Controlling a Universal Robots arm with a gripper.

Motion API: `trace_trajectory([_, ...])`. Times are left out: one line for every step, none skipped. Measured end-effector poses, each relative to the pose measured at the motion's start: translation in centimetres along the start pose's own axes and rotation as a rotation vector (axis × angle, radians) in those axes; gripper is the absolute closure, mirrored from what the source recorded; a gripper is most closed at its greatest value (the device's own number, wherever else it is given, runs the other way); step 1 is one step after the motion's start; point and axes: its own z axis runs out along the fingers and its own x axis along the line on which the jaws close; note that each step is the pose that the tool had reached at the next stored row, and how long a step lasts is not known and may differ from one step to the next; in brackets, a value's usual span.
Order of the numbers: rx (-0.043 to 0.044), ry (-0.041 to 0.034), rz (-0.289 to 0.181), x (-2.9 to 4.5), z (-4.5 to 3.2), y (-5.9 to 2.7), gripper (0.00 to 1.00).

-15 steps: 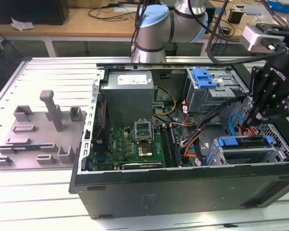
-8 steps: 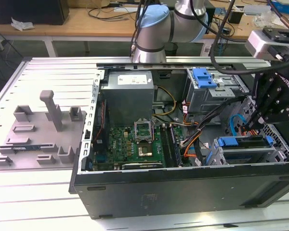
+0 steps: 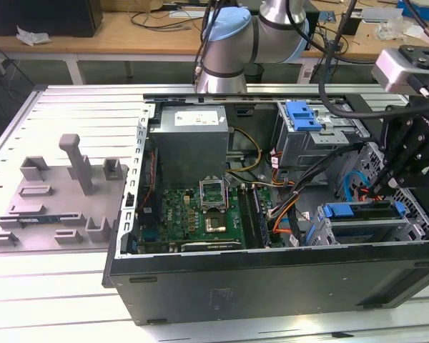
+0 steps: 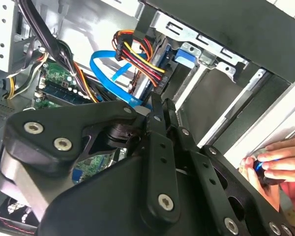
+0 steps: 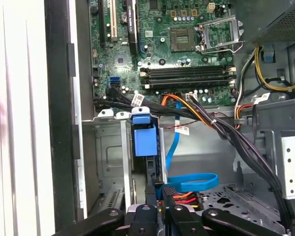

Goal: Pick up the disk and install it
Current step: 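Insert the second disk wire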

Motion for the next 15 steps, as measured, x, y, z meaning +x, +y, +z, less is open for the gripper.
trace_trajectory([0.0000, -0.0004, -0.003, 0.11, 0.10, -0.02, 0.84])
trace_trajectory([-0.0001, -0.0003, -0.005, 0.13, 0.16, -0.02, 0.84])
trace_trajectory([-0.0001, -0.0003, -0.008, 0.15, 0.21, -0.02, 0.84])
trace_trajectory([-0.0002, -0.0003, -0.011, 0.15, 0.26, -0.02, 0.84])
trace_trajectory([-0.0002, -0.0004, -0.015, 0.15, 0.33, -0.01, 0.84])
trace_trajectory([-0.0003, -0.0001, -0.023, 0.15, 0.45, 0.01, 0.84])
trace_trajectory([-0.0003, -0.0001, -0.025, 0.16, 0.50, 0.02, 0.84])
trace_trajectory([-0.0003, 0.0001, -0.030, 0.16, 0.59, 0.03, 0.84])
trace_trajectory([-0.0002, 0.0005, -0.033, 0.16, 0.63, 0.04, 0.84])
trace_trajectory([-0.0001, 0.0006, -0.035, 0.16, 0.63, 0.04, 0.84])
trace_trajectory([0.0000, 0.0006, -0.035, 0.16, 0.63, 0.04, 0.84])
trace_trajectory([0.0000, 0.0005, -0.035, 0.16, 0.64, 0.04, 0.84])
trace_trajectory([-0.0001, 0.0004, -0.035, 0.16, 0.64, 0.04, 0.84])
trace_trajectory([-0.0001, 0.0004, -0.035, 0.16, 0.65, 0.04, 0.84])
trace_trajectory([0.0000, 0.0004, -0.035, 0.16, 0.65, 0.04, 0.84])
